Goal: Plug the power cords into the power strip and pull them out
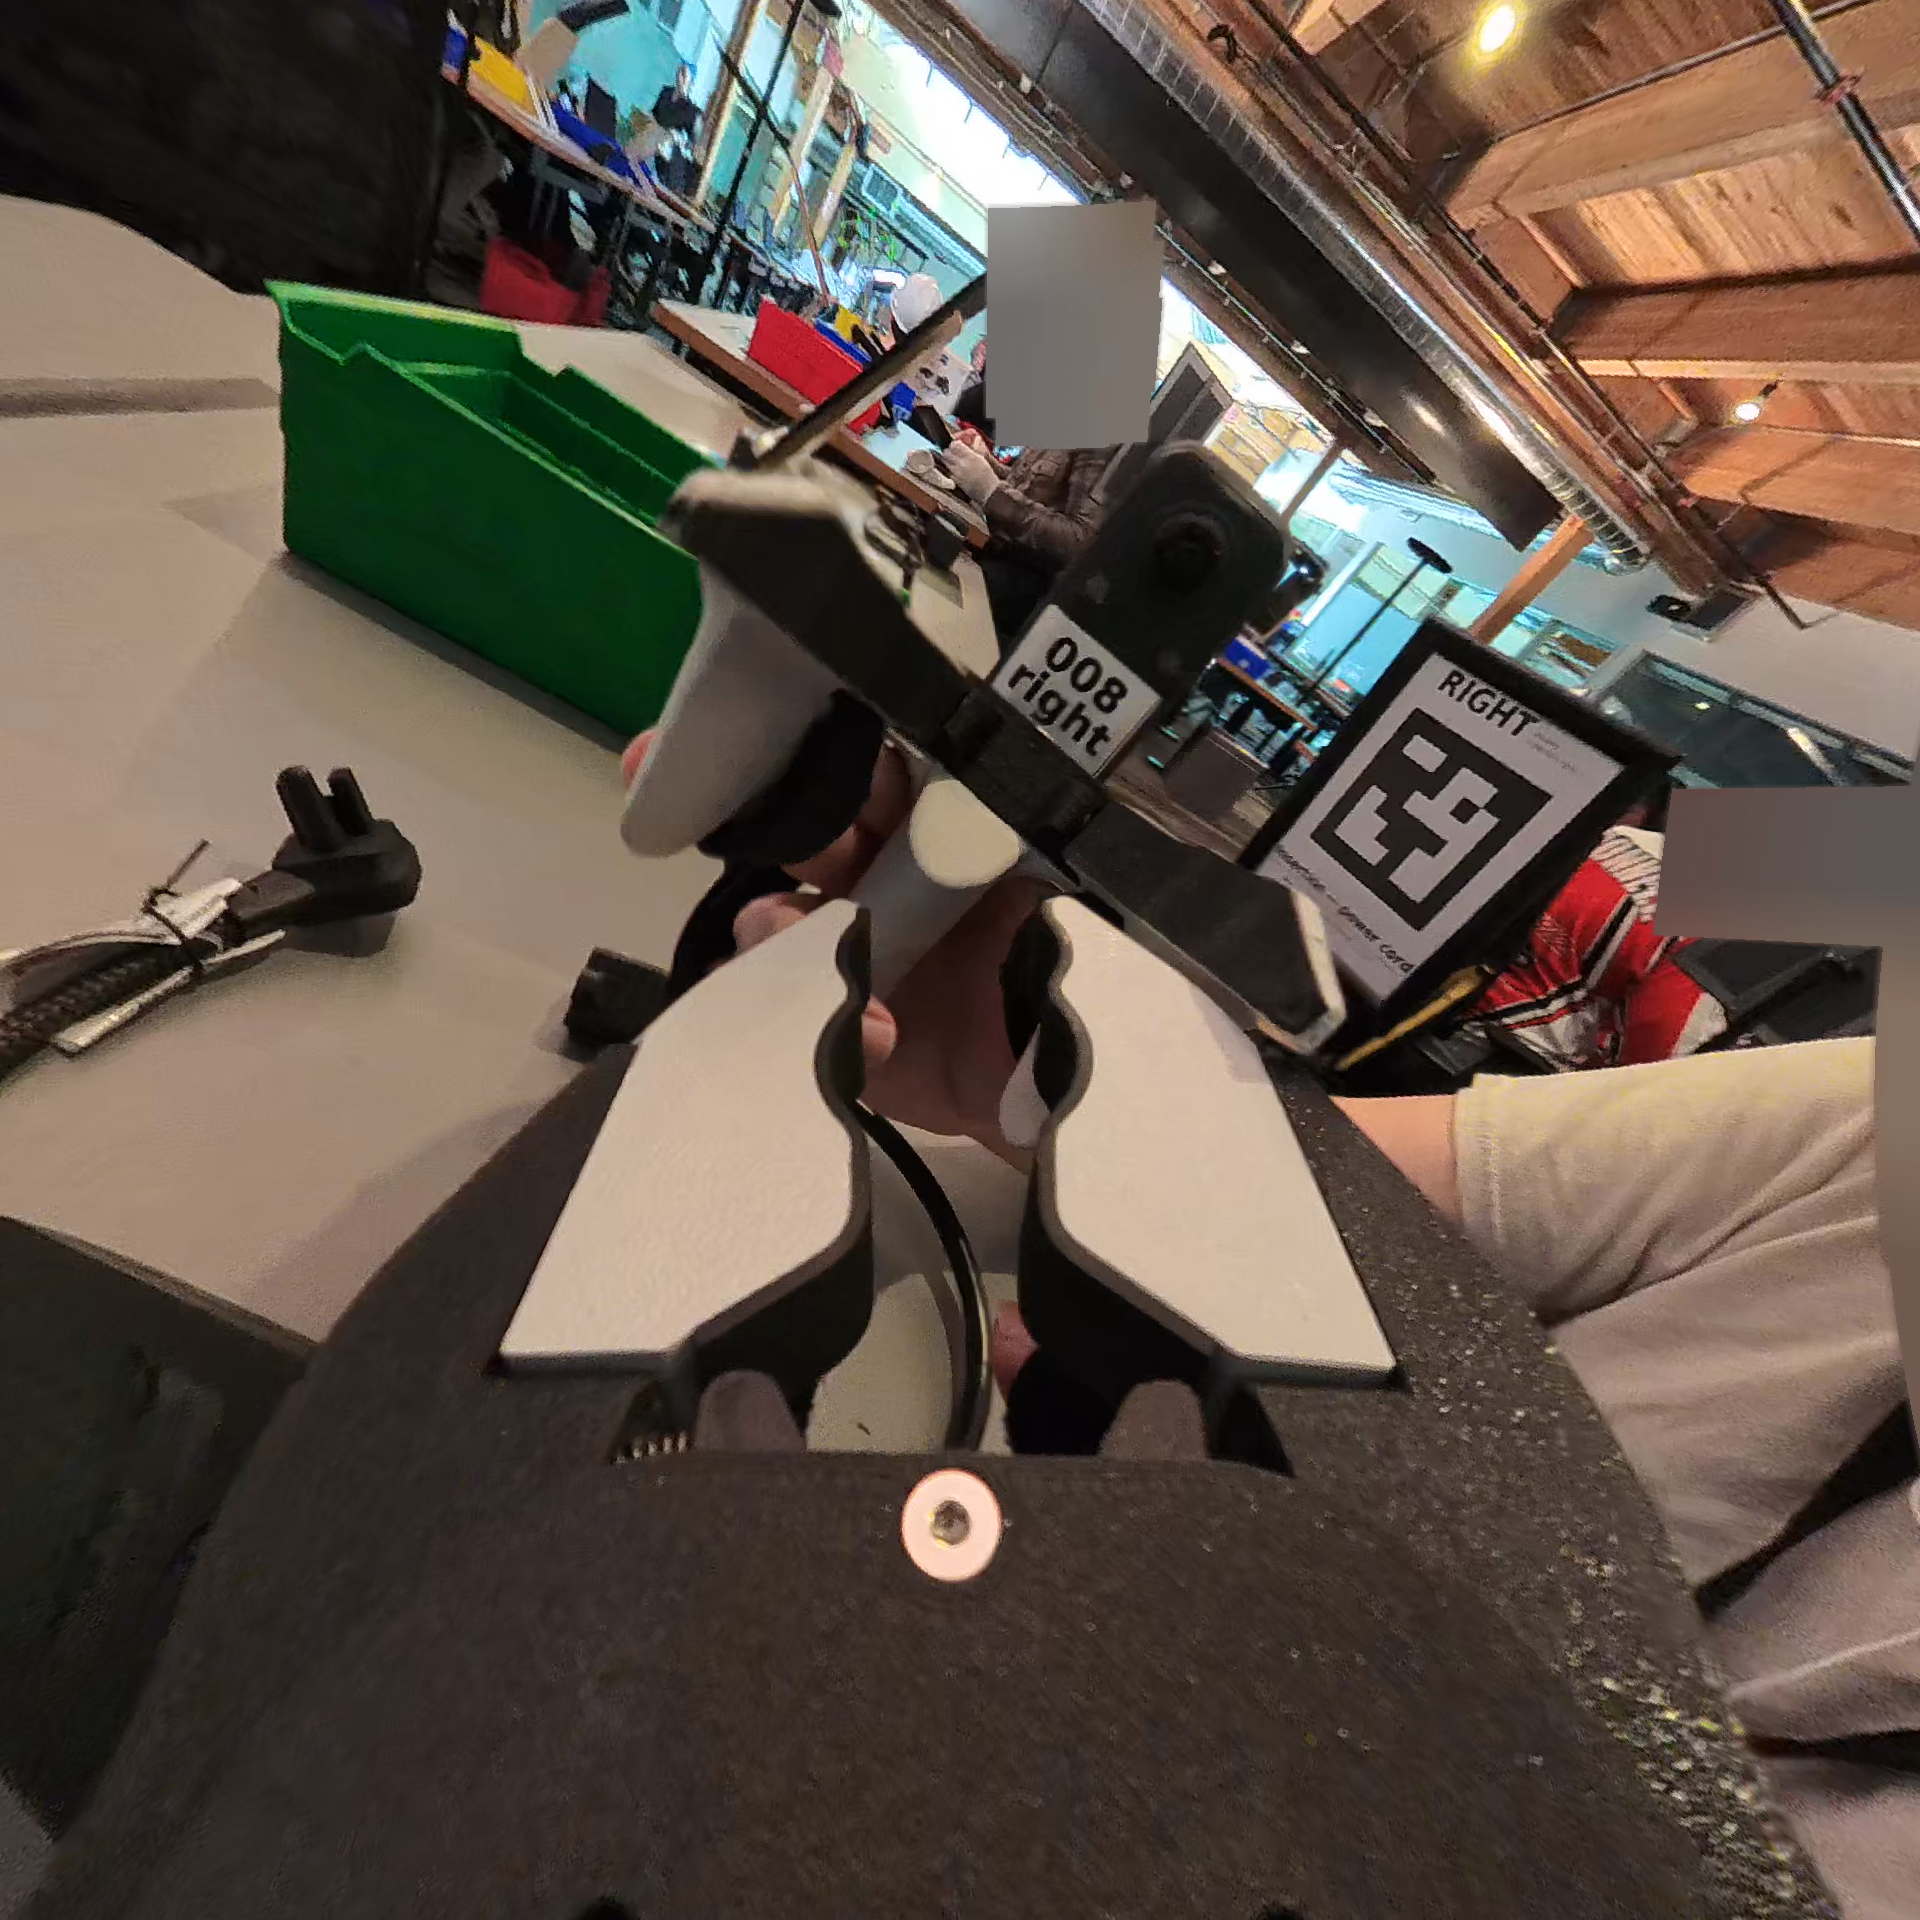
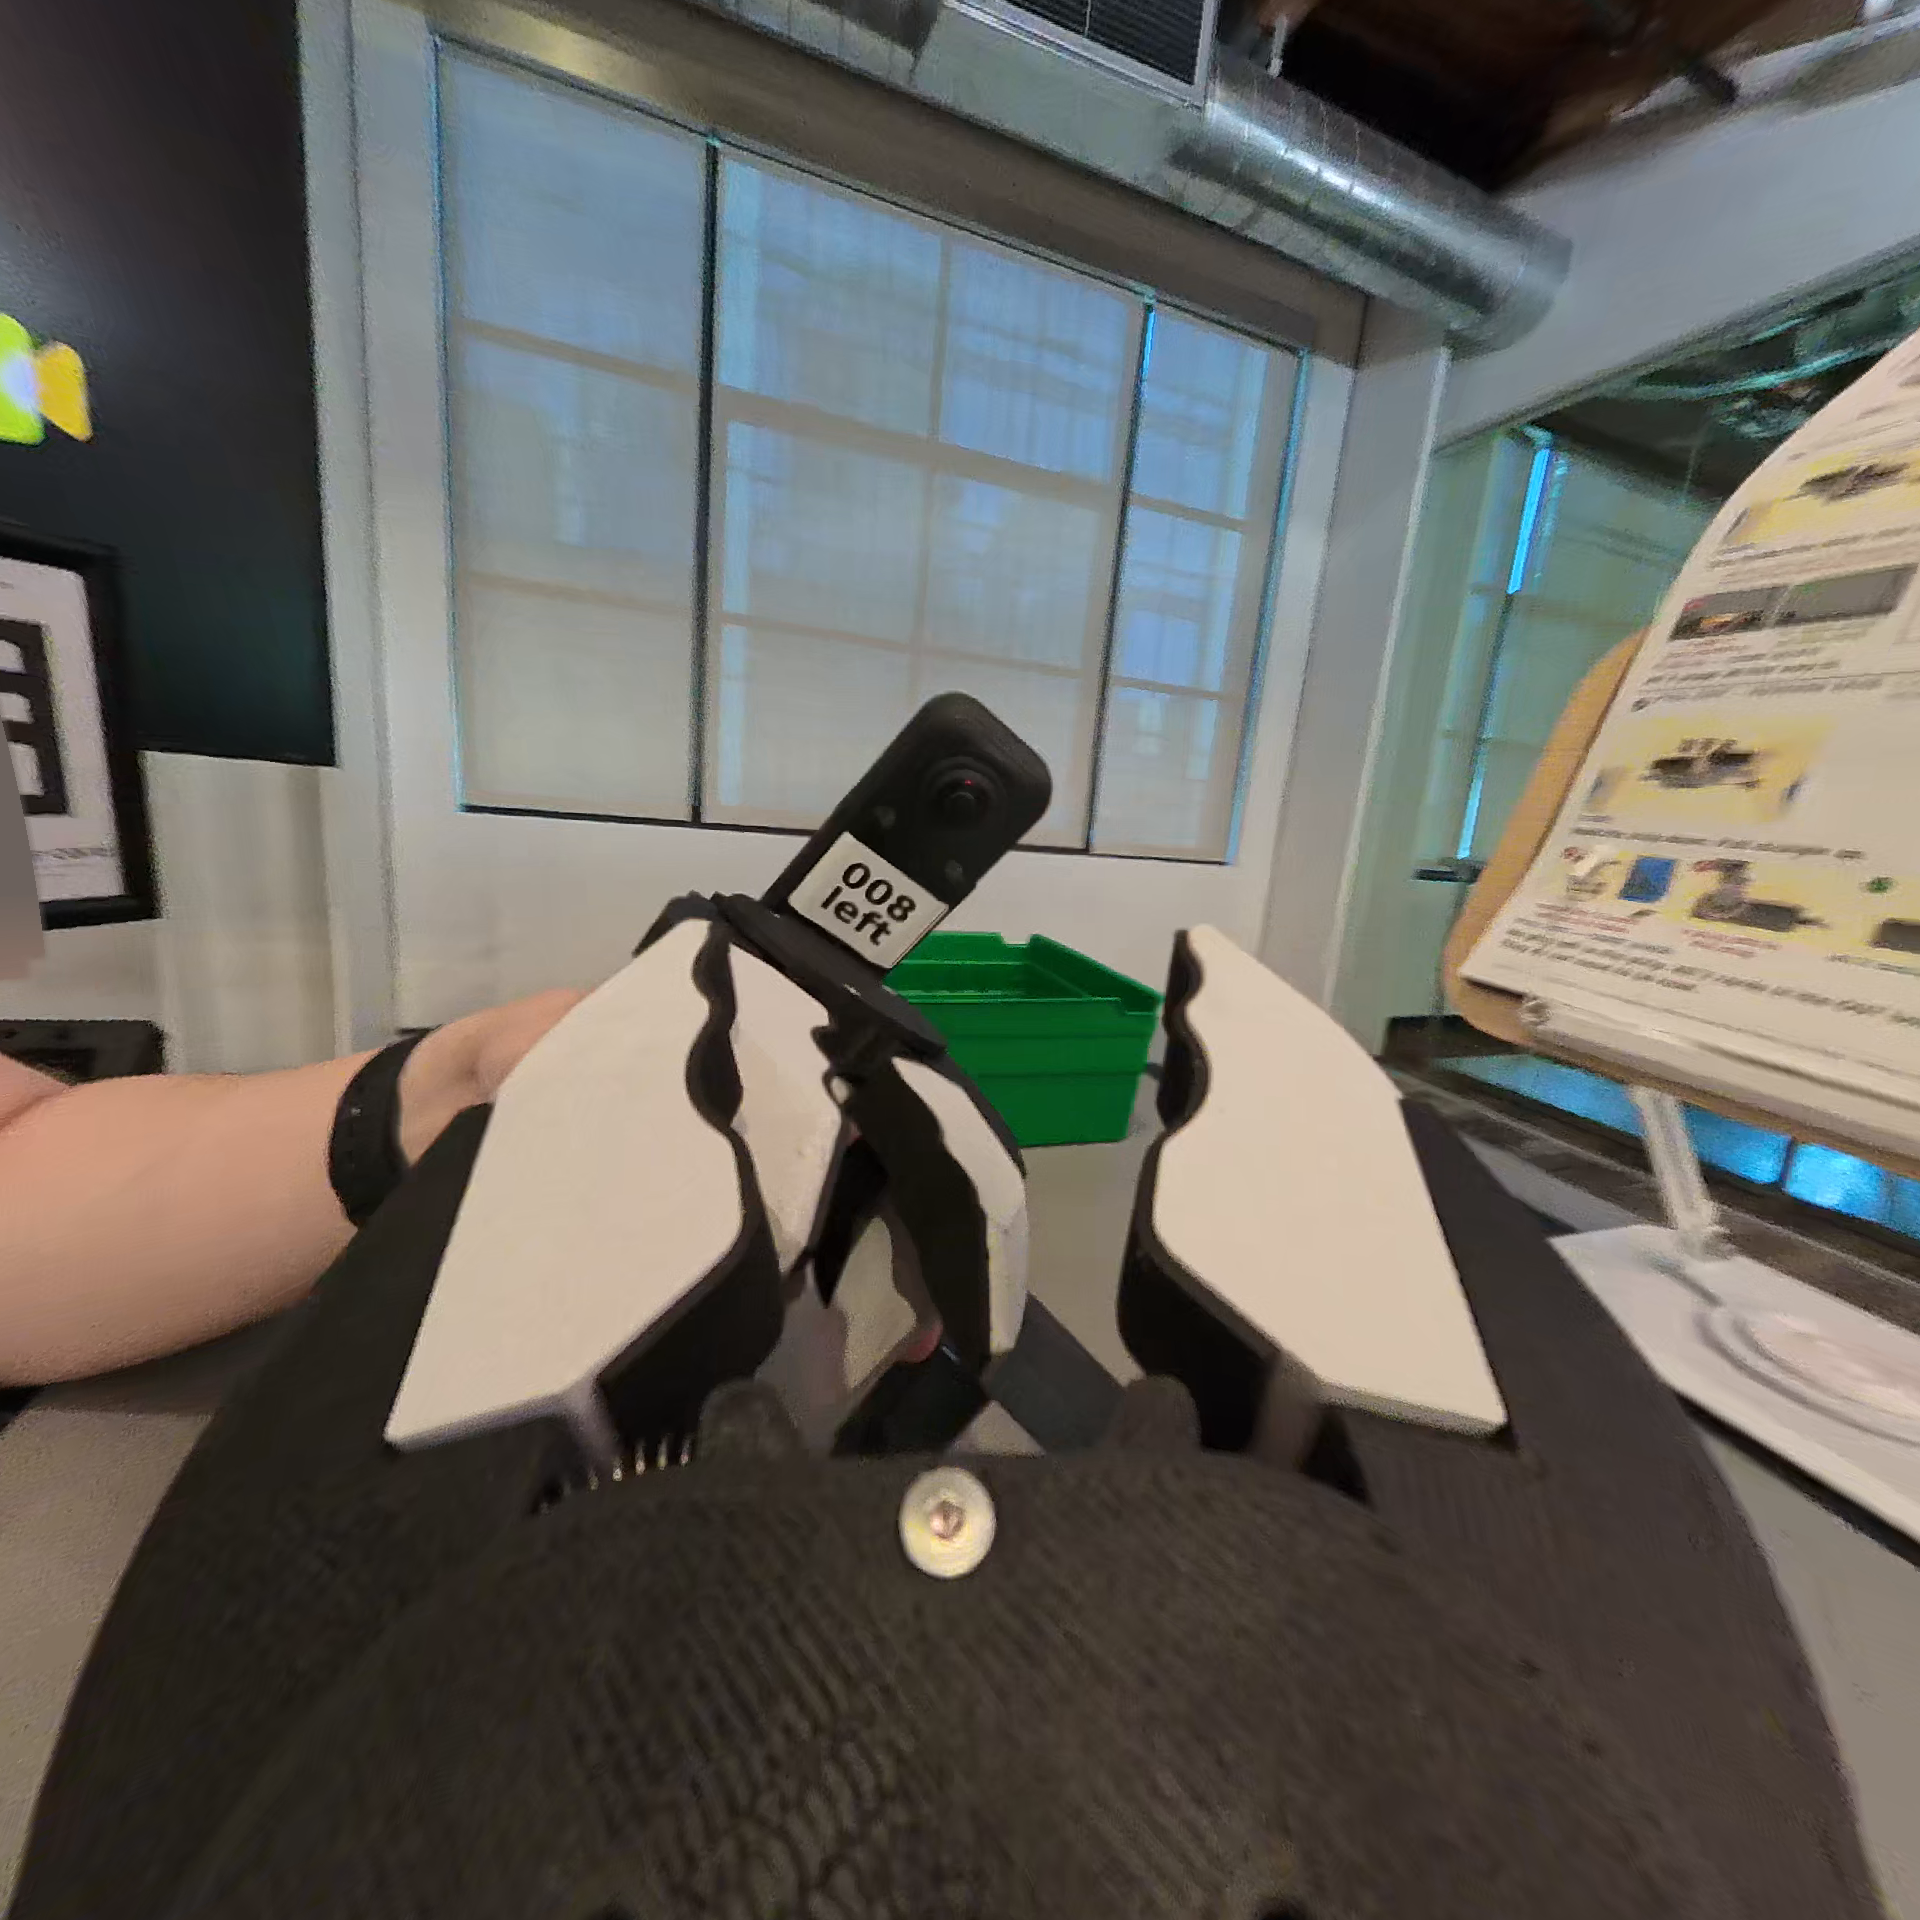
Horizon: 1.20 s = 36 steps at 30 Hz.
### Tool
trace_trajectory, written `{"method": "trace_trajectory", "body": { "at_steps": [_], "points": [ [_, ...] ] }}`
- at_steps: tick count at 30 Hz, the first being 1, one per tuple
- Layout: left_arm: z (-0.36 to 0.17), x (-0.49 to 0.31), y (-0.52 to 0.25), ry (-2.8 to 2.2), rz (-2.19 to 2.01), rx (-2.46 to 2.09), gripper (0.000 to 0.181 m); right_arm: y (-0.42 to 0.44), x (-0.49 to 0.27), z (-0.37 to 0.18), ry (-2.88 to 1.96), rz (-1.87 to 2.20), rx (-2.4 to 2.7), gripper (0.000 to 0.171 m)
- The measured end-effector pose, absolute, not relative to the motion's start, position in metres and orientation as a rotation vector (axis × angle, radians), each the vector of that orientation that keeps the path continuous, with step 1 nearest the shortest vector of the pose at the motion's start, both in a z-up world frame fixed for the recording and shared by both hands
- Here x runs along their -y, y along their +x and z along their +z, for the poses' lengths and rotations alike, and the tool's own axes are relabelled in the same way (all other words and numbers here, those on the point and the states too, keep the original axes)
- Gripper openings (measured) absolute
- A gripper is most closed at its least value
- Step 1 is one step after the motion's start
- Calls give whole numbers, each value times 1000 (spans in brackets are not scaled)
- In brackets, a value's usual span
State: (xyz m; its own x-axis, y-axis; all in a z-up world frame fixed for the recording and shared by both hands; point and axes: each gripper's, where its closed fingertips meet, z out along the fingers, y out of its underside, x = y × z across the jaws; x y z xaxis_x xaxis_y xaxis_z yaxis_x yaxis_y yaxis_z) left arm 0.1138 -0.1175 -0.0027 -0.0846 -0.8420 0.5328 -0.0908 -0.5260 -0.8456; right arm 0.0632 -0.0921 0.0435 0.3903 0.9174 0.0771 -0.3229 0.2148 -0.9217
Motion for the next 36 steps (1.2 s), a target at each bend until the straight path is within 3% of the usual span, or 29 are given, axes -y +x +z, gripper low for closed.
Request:
{"method": "trace_trajectory", "body": {
  "at_steps": [4,16,19,33,36],
  "points": [
    [2,122,115,-1545,-1642,-1041,27,58,103,44,-971,1133,795,66],
    [5,128,119,-1487,-1967,-937,48,57,111,51,-944,1132,825,59],
    [7,126,119,-1482,-1967,-928,41,55,110,47,-973,1110,853,49],
    [14,131,126,-1491,-2045,-865,40,64,114,58,-927,1184,811,47],
    [16,134,119,-1409,-2111,-924,16,59,113,51,-953,1169,840,40]
  ]
}}
